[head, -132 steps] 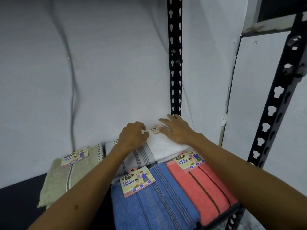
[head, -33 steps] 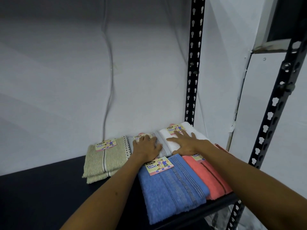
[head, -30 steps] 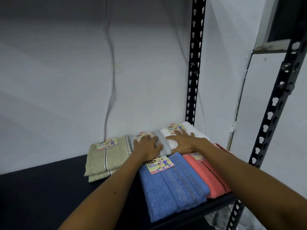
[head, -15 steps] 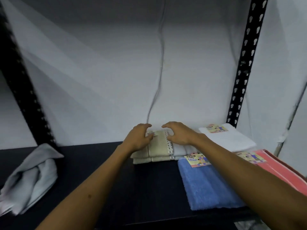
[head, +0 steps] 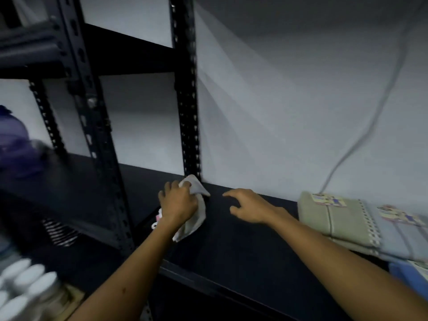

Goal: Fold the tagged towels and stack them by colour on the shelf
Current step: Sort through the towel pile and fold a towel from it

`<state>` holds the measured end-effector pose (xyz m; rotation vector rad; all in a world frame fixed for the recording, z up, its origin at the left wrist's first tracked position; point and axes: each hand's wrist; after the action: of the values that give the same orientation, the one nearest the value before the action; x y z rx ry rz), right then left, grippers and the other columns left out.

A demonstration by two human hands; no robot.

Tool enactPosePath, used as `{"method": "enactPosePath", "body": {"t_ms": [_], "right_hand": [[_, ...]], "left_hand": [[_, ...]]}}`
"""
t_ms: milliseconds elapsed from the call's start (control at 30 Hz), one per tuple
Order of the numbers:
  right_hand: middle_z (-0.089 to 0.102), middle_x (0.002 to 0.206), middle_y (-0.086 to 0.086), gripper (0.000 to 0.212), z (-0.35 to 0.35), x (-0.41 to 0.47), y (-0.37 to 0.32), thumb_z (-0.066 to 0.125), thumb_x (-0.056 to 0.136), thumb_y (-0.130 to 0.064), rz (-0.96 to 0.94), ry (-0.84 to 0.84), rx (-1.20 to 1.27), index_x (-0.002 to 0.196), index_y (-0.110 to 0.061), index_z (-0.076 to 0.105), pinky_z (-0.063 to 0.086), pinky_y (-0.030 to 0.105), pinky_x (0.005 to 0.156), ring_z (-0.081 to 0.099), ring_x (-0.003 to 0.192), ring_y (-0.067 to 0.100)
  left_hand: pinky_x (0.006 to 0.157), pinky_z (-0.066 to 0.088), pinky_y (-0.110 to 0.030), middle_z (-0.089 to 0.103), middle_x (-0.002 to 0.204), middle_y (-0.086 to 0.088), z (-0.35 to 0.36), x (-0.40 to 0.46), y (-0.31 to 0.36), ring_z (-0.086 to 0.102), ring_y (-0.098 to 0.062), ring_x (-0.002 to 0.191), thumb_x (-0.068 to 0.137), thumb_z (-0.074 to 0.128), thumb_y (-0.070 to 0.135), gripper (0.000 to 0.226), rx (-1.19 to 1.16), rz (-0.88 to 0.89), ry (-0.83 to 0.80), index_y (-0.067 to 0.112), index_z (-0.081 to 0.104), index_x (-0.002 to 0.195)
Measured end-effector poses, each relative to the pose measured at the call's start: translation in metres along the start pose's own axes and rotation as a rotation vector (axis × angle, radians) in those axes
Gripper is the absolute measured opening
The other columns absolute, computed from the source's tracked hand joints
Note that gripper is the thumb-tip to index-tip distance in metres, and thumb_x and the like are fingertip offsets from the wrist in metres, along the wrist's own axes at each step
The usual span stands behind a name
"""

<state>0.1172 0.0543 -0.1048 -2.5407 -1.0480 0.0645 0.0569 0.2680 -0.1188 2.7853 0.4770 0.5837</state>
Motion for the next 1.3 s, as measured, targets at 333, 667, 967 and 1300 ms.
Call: {"method": "enactPosePath", "body": {"t_ms": [333, 667, 967, 1300], "right_hand": [[0.062, 0.117, 0.001, 0.049, 0.062, 0.051, -0.051, 0.041, 0.086, -0.004, -0.181, -0.188, -0.09, 0.118, -0.031, 0.066, 0.054, 0.042, 0.082, 0.06, 0.097, 0.021], [0.071, 0.101, -0.004, 0.037, 0.012, 0.035, -0.052, 0.05, 0.085, -0.016, -0.087, -0.119, -0.053, 0.113, -0.027, 0.072, 0.056, 0.035, 0.083, 0.067, 0.091, 0.018], [0.057, 0.133, -0.009, 0.05, -0.009, 0.018, -0.028, 0.052, 0.086, 0.001, -0.138, 0.007, 0.111, 0.126, -0.026, 0.064, 0.043, 0.022, 0.098, 0.052, 0.122, 0.01], [0.062, 0.126, 0.0, 0.053, 0.006, -0.011, -0.002, 0.039, 0.083, 0.001, 0.002, -0.273, -0.158, 0.117, -0.029, 0.068, 0.05, 0.033, 0.094, 0.059, 0.104, 0.015]], "left_hand": [[0.072, 0.052, -0.035, 0.068, 0.1, -0.008, 0.004, -0.036, -0.073, 0.062, -0.029, 0.095, 0.086, 0.054, 0.021, 0.042, -0.351, -0.243, -0.036, 0.014, 0.053, 0.127], [0.062, 0.048, -0.012, 0.066, 0.086, 0.007, -0.017, -0.031, -0.052, 0.064, -0.007, 0.078, 0.092, 0.057, 0.005, 0.021, -0.716, -0.118, 0.144, 0.012, 0.071, 0.107], [0.074, 0.06, -0.038, 0.073, 0.093, -0.02, -0.04, -0.035, -0.007, 0.072, -0.027, 0.086, 0.094, 0.064, 0.008, 0.021, -1.111, 0.061, -0.395, 0.007, 0.066, 0.115], [0.099, 0.046, -0.045, 0.048, 0.134, -0.011, 0.008, -0.041, -0.032, 0.047, -0.03, 0.124, 0.083, 0.06, 0.059, 0.058, -0.036, -0.217, -0.365, 0.017, 0.057, 0.123]]}}
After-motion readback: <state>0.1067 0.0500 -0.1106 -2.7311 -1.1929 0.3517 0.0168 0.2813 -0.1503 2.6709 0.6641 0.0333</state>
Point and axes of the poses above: each hand's wrist, its own x-axis towards the middle knuckle, its own z-axis out of the palm, y = z × x
